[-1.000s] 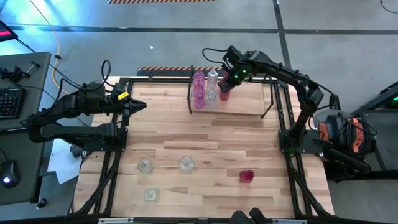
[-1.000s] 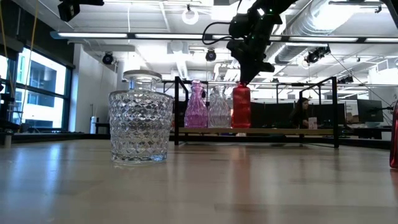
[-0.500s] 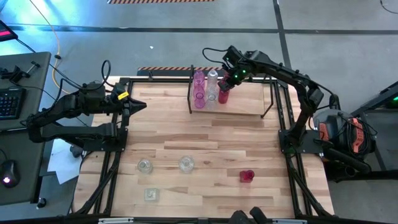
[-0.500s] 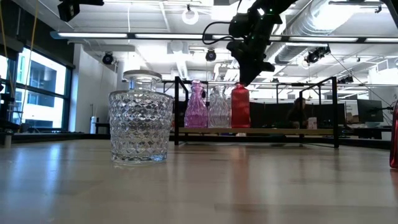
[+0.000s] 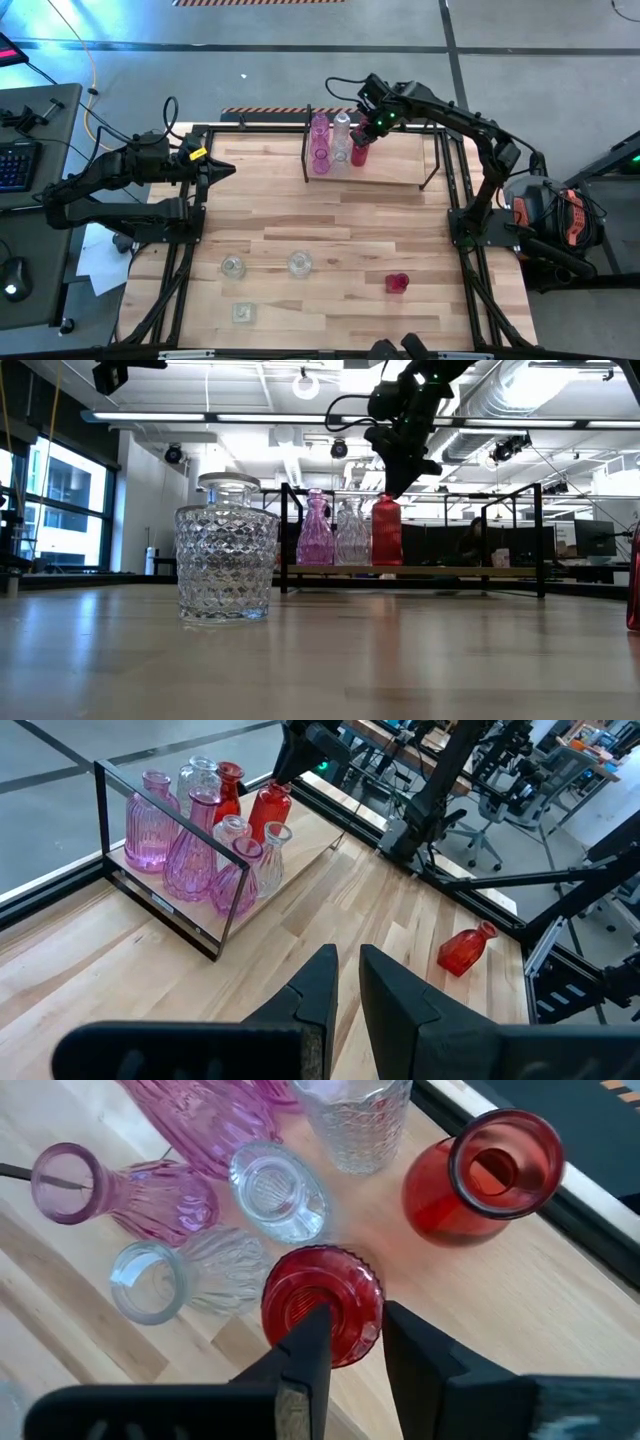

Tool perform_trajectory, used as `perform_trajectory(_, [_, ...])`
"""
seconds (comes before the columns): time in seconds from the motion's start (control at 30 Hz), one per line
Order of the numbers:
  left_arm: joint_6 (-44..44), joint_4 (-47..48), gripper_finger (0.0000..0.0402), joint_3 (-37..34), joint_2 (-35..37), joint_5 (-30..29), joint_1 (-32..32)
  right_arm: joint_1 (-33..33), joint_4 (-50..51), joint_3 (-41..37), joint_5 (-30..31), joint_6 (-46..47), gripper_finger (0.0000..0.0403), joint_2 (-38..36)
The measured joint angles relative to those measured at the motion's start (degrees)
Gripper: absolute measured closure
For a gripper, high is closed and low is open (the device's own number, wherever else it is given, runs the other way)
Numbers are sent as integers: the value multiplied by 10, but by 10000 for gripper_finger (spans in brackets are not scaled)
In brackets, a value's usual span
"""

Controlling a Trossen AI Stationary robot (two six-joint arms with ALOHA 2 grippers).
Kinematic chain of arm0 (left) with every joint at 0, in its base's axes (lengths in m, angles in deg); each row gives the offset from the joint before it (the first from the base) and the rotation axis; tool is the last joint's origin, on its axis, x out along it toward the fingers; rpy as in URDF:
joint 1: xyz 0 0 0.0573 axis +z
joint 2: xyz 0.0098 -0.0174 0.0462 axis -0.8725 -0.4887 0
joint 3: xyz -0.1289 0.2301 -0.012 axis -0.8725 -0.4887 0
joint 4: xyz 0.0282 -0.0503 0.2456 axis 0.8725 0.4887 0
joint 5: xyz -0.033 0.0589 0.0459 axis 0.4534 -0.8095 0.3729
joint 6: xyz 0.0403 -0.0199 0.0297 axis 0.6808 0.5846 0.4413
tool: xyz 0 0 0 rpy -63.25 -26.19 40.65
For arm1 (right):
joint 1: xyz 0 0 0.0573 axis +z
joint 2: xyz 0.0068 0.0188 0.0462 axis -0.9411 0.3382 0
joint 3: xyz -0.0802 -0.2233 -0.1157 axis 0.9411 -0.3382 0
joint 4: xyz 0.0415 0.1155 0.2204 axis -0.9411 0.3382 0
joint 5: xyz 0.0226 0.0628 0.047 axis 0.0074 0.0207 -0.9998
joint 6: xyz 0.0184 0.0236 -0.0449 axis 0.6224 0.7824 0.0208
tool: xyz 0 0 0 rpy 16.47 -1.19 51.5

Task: Sort vases onto shelf
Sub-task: Align the red vase with the other red vase on the shelf

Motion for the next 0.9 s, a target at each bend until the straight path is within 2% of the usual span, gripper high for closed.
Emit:
perform_trajectory(0.13, [0, 0, 367, 0, 0, 0, 0, 0, 0, 0, 25, 0, 329, 0])
perform_trajectory(0.9, [-5, 0, 367, 0, 0, 0, 0, 1, -45, 1, 39, 0, 329, -2])
